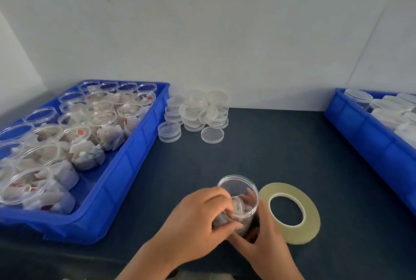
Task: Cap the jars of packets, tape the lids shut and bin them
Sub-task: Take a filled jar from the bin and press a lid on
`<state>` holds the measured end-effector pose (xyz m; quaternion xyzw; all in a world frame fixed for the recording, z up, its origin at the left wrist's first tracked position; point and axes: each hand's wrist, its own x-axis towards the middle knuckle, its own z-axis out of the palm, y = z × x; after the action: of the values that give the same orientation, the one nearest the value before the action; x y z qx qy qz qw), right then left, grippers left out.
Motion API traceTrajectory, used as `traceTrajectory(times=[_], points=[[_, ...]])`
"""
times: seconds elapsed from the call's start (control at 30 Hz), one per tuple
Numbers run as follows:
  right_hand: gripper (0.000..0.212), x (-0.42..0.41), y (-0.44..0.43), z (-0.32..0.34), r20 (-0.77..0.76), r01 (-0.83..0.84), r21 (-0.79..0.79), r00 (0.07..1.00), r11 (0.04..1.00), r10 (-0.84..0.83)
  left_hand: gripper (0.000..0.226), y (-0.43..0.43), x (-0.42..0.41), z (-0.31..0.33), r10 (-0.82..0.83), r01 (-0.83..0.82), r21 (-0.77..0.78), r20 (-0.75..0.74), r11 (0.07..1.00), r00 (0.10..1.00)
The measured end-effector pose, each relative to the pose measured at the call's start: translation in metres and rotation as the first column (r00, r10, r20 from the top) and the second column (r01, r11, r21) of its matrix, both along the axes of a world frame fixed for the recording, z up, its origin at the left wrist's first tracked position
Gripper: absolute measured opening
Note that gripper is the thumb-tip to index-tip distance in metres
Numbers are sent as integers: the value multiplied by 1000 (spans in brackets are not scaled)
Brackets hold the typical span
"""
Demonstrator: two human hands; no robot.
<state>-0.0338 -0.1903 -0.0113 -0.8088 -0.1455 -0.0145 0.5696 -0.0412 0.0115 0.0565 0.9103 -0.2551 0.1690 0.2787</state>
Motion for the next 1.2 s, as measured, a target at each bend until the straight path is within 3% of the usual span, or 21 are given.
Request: traceTrajectory(times=[0.07,0.1,0.17,0.2,0.23,0.3,0.37,0.47,0.53,0.6,0.73,0.83,1.03,1.1,1.2], points=[[91,2,1,-4,8,30,-2,1000,1000,-30,24,3,7,-5,-68,65,-106,-22,992,997],[91,2,2,-5,4,38,4,999,999,-38,24,5,13,-6,-85,66,-254,-66,965,994],[92,3,3,-6,15,44,-9,999,999,-44,23,9,38,-8,15,-135,-585,-206,800,978],[93,4,3,-5,37,44,-38,998,998,-43,22,13,58,-11,126,-297,-642,-298,707,946],[93,4,3,-5,59,45,-57,997,997,-42,19,17,81,-16,253,-441,-599,-375,668,892],[92,5,3,-5,80,48,-64,996,997,-42,22,29,127,-26,458,-595,-352,-401,722,793],[93,5,2,-6,85,50,-71,995,996,-44,43,35,168,-35,521,-585,-123,-337,802,785],[97,7,0,-8,101,43,-76,994,996,-35,71,26,213,-40,509,-505,88,-264,859,820],[99,7,-1,-7,100,37,-76,995,996,-29,78,16,233,-43,515,-474,202,-310,857,799],[99,8,-1,-6,88,19,-72,996,997,-12,70,10,244,-47,549,-455,319,-342,831,763],[97,10,-3,-7,82,10,-62,997,998,-5,36,6,237,-53,572,-515,278,-187,811,799],[95,10,-3,-5,104,9,-73,995,997,-2,44,7,214,-50,571,-510,322,-132,798,811],[86,7,-2,1,114,10,-55,994,998,-4,57,23,142,-37,529,-448,335,-207,829,823],[85,6,-1,1,117,14,-51,993,999,-8,54,30,115,-37,508,-449,251,-276,857,816],[84,6,-2,2,116,20,-59,993,998,-13,88,40,77,-43,487,-459,165,-358,873,797]])
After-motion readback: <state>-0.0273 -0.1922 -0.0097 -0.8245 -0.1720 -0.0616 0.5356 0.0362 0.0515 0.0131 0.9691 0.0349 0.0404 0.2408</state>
